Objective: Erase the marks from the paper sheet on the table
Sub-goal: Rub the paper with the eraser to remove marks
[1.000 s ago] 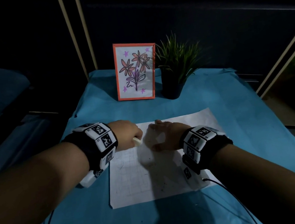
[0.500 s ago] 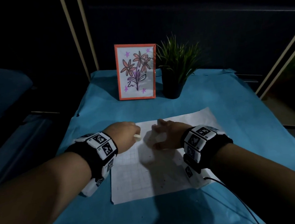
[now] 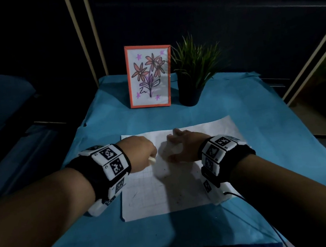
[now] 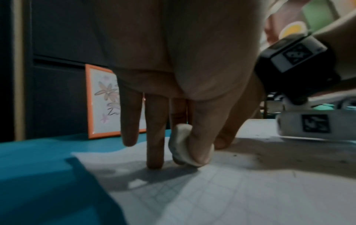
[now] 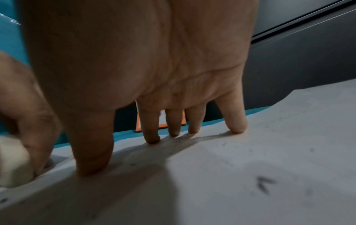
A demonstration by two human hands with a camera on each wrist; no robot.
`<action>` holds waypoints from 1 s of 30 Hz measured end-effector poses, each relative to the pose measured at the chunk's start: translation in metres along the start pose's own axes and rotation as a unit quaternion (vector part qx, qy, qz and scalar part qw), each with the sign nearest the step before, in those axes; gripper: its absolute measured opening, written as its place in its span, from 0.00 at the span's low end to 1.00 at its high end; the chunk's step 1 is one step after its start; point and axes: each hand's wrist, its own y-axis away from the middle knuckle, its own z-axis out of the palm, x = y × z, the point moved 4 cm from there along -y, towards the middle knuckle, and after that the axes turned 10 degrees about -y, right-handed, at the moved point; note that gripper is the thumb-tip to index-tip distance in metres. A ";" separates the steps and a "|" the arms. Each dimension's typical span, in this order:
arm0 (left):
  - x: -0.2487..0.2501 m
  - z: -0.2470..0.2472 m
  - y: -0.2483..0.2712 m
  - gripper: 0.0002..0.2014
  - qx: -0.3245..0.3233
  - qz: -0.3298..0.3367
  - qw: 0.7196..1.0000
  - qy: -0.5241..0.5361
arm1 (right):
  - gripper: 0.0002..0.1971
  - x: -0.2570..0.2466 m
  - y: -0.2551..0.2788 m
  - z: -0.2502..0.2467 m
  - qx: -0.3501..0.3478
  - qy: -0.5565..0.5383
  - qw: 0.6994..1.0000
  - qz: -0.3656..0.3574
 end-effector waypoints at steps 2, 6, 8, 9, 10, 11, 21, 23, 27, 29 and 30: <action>0.000 -0.001 0.003 0.08 -0.019 0.007 1.000 0.007 | 0.39 0.000 0.000 0.001 0.002 -0.003 1.000 -0.002; -0.007 -0.007 -0.003 0.10 0.009 -0.024 1.000 0.007 | 0.39 0.001 0.001 0.000 0.001 -0.001 1.000 -0.003; -0.005 -0.006 -0.003 0.11 0.013 -0.023 1.000 -0.004 | 0.39 0.000 0.001 0.000 0.002 -0.001 1.000 -0.004; -0.002 -0.005 -0.002 0.10 0.008 -0.016 1.000 -0.008 | 0.39 0.000 0.001 0.000 0.004 -0.001 1.000 -0.005; 0.000 -0.003 -0.001 0.09 -0.001 -0.007 1.000 -0.007 | 0.39 0.000 0.001 0.000 0.005 -0.001 1.000 -0.006; 0.002 -0.002 0.001 0.09 -0.009 0.002 1.000 -0.001 | 0.39 0.000 0.001 0.000 0.006 -0.001 1.000 -0.006; 0.002 -0.005 -0.001 0.10 0.001 -0.025 1.000 0.003 | 0.40 0.003 -0.003 0.002 0.002 0.007 1.000 0.002; 0.003 -0.004 0.002 0.09 -0.014 -0.006 1.000 0.010 | 0.40 0.003 -0.004 0.003 0.004 0.006 1.000 0.003; -0.004 -0.002 0.004 0.13 0.009 -0.027 0.999 0.032 | 0.40 0.005 -0.005 0.003 0.006 0.000 1.000 -0.001; -0.004 -0.001 0.005 0.13 0.028 -0.043 0.998 0.028 | 0.40 0.005 -0.005 0.002 0.004 -0.002 1.000 -0.002; -0.003 0.000 0.006 0.12 0.029 -0.038 0.998 0.028 | 0.40 0.005 -0.004 0.002 0.003 -0.002 1.000 -0.001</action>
